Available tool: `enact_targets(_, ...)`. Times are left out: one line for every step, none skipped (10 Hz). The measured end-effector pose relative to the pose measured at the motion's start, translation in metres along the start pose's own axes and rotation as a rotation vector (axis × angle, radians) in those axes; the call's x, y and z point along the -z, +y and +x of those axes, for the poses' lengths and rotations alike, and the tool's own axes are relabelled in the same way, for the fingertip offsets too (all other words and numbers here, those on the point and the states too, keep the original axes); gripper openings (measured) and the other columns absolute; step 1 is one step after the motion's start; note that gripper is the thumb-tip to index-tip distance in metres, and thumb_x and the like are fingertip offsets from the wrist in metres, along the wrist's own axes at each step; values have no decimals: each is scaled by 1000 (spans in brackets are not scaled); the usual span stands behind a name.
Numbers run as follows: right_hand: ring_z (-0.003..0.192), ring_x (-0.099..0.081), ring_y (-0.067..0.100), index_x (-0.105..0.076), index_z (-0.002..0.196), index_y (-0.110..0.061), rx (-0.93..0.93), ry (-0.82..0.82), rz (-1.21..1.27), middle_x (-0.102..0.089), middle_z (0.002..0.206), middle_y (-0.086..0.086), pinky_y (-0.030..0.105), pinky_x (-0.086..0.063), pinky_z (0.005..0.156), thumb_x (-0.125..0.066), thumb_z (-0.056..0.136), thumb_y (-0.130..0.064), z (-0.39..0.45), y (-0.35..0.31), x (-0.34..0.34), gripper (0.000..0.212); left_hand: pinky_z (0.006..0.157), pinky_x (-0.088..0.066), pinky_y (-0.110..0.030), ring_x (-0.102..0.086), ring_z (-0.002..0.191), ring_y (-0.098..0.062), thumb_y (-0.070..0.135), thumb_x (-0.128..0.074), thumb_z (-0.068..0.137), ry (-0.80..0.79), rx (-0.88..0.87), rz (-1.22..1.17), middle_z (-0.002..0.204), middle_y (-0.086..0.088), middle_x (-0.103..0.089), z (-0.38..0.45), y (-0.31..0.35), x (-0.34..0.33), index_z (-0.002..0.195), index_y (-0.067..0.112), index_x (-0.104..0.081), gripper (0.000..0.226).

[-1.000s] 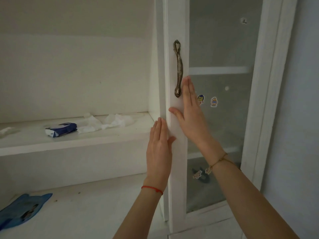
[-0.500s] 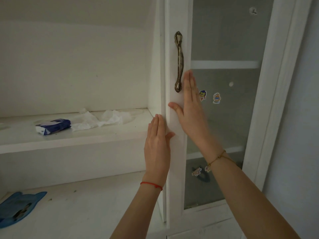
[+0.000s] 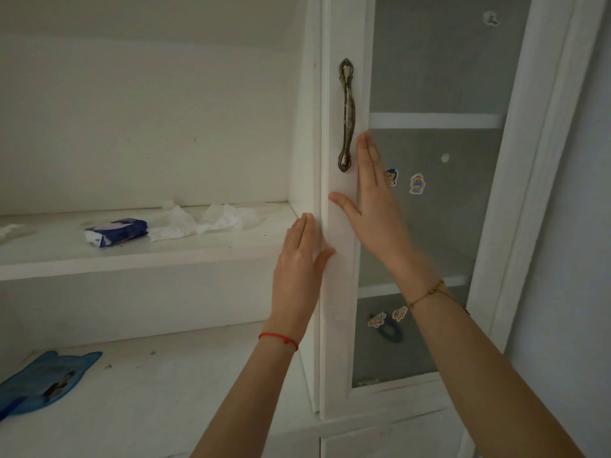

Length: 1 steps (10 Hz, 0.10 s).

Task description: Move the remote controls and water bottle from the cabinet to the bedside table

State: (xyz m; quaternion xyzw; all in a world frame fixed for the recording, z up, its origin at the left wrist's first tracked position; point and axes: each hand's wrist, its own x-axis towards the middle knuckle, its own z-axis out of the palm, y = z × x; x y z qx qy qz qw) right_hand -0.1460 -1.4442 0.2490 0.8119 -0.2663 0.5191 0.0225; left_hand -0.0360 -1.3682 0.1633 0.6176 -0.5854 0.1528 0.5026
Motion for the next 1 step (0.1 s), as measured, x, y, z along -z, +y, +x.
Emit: enact_targets(150, 2, 13, 0, 154, -13, -11, -25, -18, 4, 163, 0, 36, -11, 123, -52, 94, -42, -13, -1, 8, 84, 118, -26, -29, -29, 145, -14, 38, -54, 95, 0, -23, 24, 156, -1, -34, -9, -8, 12, 150, 16, -33, 63)
